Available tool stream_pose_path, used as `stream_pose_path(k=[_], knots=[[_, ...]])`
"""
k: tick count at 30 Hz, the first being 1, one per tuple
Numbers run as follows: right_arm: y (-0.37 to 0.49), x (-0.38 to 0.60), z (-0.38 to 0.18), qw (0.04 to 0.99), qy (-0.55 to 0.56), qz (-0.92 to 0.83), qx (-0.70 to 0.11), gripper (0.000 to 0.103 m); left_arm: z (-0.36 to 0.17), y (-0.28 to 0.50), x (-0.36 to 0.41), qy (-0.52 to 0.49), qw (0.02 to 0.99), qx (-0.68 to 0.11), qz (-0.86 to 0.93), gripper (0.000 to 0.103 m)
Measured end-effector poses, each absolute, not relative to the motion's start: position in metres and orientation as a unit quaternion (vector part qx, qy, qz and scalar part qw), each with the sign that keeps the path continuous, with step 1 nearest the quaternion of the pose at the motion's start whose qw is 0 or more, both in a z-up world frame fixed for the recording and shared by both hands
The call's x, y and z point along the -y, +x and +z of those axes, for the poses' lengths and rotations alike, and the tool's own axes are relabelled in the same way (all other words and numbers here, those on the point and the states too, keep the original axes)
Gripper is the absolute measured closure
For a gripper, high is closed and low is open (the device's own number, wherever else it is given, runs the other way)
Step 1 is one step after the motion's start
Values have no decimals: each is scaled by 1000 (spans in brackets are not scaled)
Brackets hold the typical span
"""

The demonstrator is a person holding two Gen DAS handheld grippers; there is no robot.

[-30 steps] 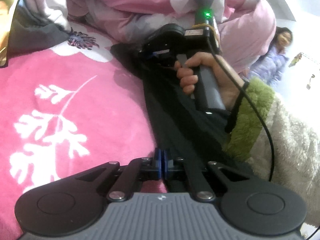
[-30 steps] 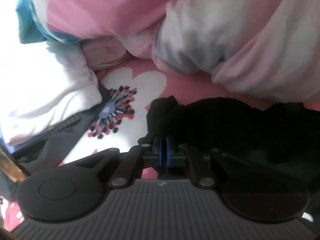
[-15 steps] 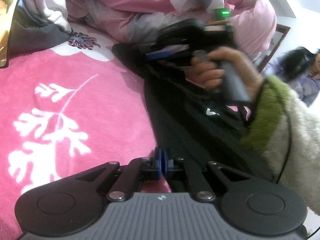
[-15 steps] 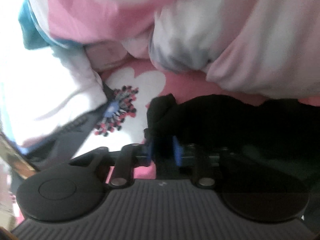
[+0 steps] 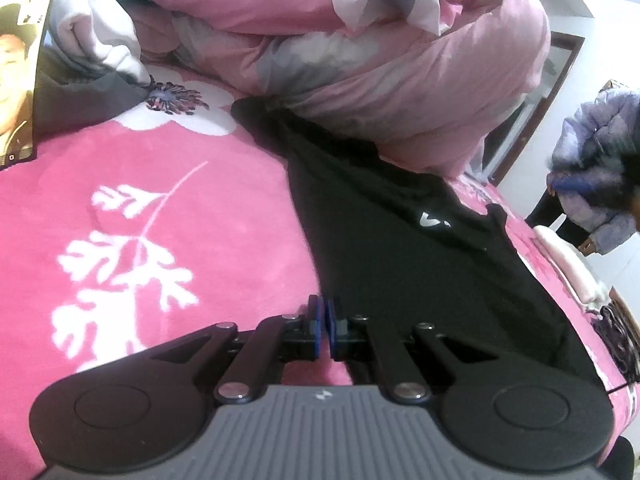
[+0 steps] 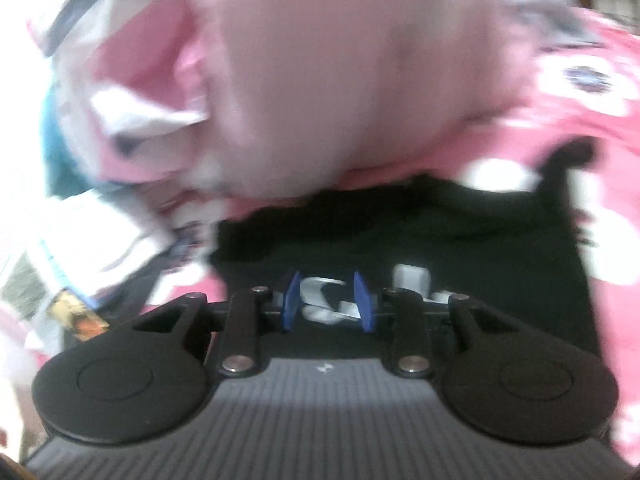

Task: Fold clothes

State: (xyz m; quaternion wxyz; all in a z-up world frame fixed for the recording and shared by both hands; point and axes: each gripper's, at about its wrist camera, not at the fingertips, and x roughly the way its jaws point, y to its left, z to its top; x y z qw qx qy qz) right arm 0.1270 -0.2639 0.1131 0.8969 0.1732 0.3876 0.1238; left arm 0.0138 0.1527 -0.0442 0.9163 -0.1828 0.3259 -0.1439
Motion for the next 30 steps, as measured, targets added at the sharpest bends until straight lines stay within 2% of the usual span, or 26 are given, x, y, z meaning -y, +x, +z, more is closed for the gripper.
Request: stream_pose_path(k=[2, 4, 10, 17, 19, 21, 23, 25, 26, 27, 29, 30], knots=[[113, 301, 104, 897, 182, 80, -395, 73, -40, 11, -155, -183, 918, -325, -136, 87], [107, 327, 92, 896, 182, 44, -402, 73, -31, 4, -156, -172, 926, -316, -116, 75], [133, 378, 44, 879, 212, 11, -428, 73, -1, -2, -137, -114, 940, -303, -108, 74], [211, 388, 5, 883, 166, -2, -440, 67, -4, 34, -57, -54, 912, -357, -195, 70], [233, 389, -5, 884, 148, -6, -443, 53, -16, 38, -39, -38, 906, -369, -203, 71], [254, 390, -15, 885, 130, -11, -447, 52, -24, 38, -28, -23, 907, -368, -204, 70], [269, 386, -21, 887, 102, -3, -451, 46, -28, 35, -23, -10, 911, -357, -205, 66], [278, 376, -26, 889, 58, 15, -454, 36, -32, 32, -21, -2, 915, -346, -208, 63], [281, 370, -27, 891, 34, 21, -453, 36, -34, 31, -22, -5, 915, -344, -209, 63], [283, 365, -27, 895, 12, 22, -446, 44, -36, 29, -24, -10, 916, -342, -211, 63], [282, 357, -23, 899, -6, 28, -436, 90, -38, 29, -28, -24, 916, -337, -215, 63], [282, 355, -20, 902, -4, 28, -431, 99, -39, 29, -30, -30, 916, -336, -216, 64]])
